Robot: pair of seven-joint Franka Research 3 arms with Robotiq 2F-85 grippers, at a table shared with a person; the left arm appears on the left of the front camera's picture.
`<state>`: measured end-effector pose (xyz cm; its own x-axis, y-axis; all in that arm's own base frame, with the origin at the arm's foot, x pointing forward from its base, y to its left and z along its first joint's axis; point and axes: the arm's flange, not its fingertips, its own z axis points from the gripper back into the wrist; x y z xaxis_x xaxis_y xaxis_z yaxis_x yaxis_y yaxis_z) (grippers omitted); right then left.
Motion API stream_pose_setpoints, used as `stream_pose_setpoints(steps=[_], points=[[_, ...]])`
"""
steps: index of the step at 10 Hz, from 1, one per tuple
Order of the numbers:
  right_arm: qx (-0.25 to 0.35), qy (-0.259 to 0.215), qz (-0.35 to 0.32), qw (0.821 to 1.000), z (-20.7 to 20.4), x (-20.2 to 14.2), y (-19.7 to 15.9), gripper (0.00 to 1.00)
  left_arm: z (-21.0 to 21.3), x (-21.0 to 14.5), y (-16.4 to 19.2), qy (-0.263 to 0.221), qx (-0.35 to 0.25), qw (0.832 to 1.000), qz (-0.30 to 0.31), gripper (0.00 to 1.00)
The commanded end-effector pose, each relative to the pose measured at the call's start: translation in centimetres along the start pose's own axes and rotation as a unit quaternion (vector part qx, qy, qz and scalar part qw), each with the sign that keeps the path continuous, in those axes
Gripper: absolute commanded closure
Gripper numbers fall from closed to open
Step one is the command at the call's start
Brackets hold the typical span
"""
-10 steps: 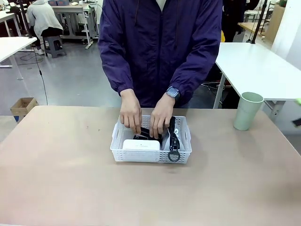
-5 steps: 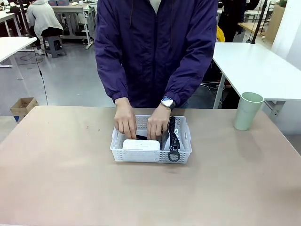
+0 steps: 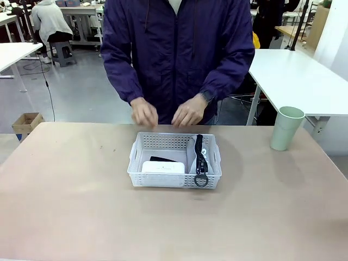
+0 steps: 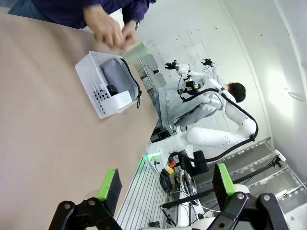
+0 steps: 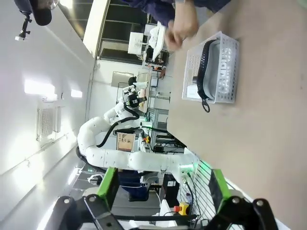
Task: Efficiently arrange items inside the basket to fit them all.
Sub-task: Pick up the Reusable plastic cup and place it inside the Organizing basket.
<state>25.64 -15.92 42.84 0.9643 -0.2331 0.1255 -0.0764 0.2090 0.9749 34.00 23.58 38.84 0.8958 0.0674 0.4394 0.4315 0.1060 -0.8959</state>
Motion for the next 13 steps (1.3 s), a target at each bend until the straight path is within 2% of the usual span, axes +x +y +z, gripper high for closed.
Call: stream_pose_setpoints(steps=[1, 7, 8, 9, 10, 11, 12, 13], points=[[0.007, -0.002, 0.012, 1.000, 0.0, 0.0, 0.4, 0.00, -0.3, 0.0, -0.3, 0.003, 0.003, 1.000, 0.003, 0.00], [0.007, -0.002, 0.012, 1.000, 0.0, 0.0, 0.4, 0.00, -0.3, 0.0, -0.3, 0.003, 0.003, 1.000, 0.003, 0.00], [-0.002, 0.003, 0.000, 1.000, -0.2, 0.0, 0.1, 0.00, -0.3, 0.0, -0.3, 0.003, 0.003, 1.000, 0.003, 0.00], [-0.058, -0.019, 0.003, 0.998, 0.0, 0.4, -0.2, 0.00, -0.3, 0.0, -0.3, 0.003, 0.003, 1.000, 0.003, 0.00], [-0.108, -0.024, 0.067, 0.992, -0.7, 1.3, -0.3, 0.00, -0.3, 0.0, -0.3, 0.003, 0.003, 1.000, 0.003, 0.00], [-0.137, 0.027, 0.123, 0.983, -1.8, 2.0, -0.4, 0.00, -0.3, 0.0, -0.3, 0.003, 0.003, 1.000, 0.003, 0.00], [-0.184, 0.079, 0.190, 0.961, -3.0, 2.9, -0.8, 0.00, -0.3, 0.0, -0.3, 0.003, 0.003, 1.000, 0.003, 0.00], [-0.238, 0.086, 0.267, 0.930, -4.1, 3.9, -1.6, 0.00, -0.3, 0.0, -0.3, 0.003, 0.003, 1.000, 0.003, 0.00]])
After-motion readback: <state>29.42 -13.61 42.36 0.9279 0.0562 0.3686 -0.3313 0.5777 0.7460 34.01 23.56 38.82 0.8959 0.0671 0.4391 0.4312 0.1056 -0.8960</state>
